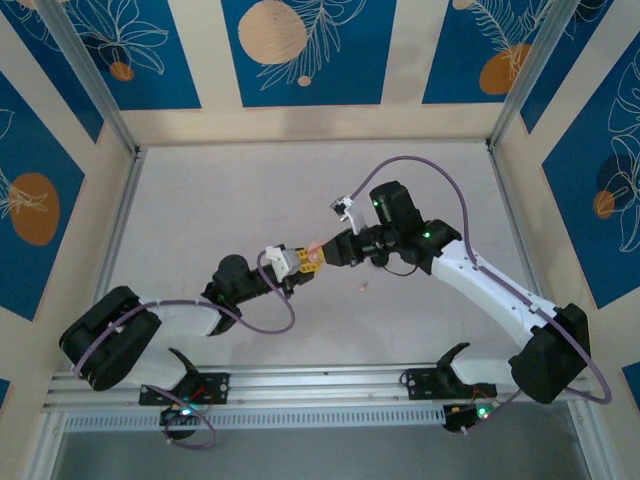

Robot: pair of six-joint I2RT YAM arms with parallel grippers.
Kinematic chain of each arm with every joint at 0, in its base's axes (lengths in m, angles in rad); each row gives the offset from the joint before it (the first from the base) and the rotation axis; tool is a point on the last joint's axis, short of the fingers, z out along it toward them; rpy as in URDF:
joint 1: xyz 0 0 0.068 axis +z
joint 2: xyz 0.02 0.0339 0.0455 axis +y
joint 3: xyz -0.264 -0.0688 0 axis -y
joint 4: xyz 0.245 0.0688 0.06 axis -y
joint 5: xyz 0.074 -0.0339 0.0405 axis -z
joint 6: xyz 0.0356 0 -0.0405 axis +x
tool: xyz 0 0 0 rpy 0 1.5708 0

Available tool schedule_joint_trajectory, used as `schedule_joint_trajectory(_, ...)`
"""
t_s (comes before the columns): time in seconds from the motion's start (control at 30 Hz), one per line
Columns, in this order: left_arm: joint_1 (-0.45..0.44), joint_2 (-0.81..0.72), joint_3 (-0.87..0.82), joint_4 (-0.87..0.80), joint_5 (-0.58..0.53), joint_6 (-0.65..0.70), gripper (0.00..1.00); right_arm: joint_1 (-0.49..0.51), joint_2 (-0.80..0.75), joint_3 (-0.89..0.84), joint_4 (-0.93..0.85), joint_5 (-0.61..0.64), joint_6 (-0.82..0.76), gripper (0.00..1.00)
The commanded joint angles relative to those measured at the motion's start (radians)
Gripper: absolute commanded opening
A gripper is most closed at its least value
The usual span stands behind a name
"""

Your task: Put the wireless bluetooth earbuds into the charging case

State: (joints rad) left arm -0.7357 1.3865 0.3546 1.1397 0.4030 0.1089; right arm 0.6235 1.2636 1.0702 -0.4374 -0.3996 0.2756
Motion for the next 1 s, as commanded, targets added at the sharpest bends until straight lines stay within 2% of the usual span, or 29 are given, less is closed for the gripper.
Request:
schedule_joint_trajectory(0.0, -0.006, -0.022, 0.015, 0.006, 0.019, 0.017, 0.12, 0.018, 0.013, 0.041, -0.024, 0.004, -0.012, 0.29)
schedule_joint_trajectory(0.6, -0.005, -0.039, 0.014, -0.012, 0.017, 0.021, 0.12, 0.055, 0.067, 0.076, -0.069, 0.076, -0.046, 0.26)
schedule_joint_trajectory(0.97, -0.005, -0.053, 0.012, -0.023, 0.014, 0.025, 0.12, 0.069, 0.075, 0.080, -0.103, 0.143, -0.061, 0.17)
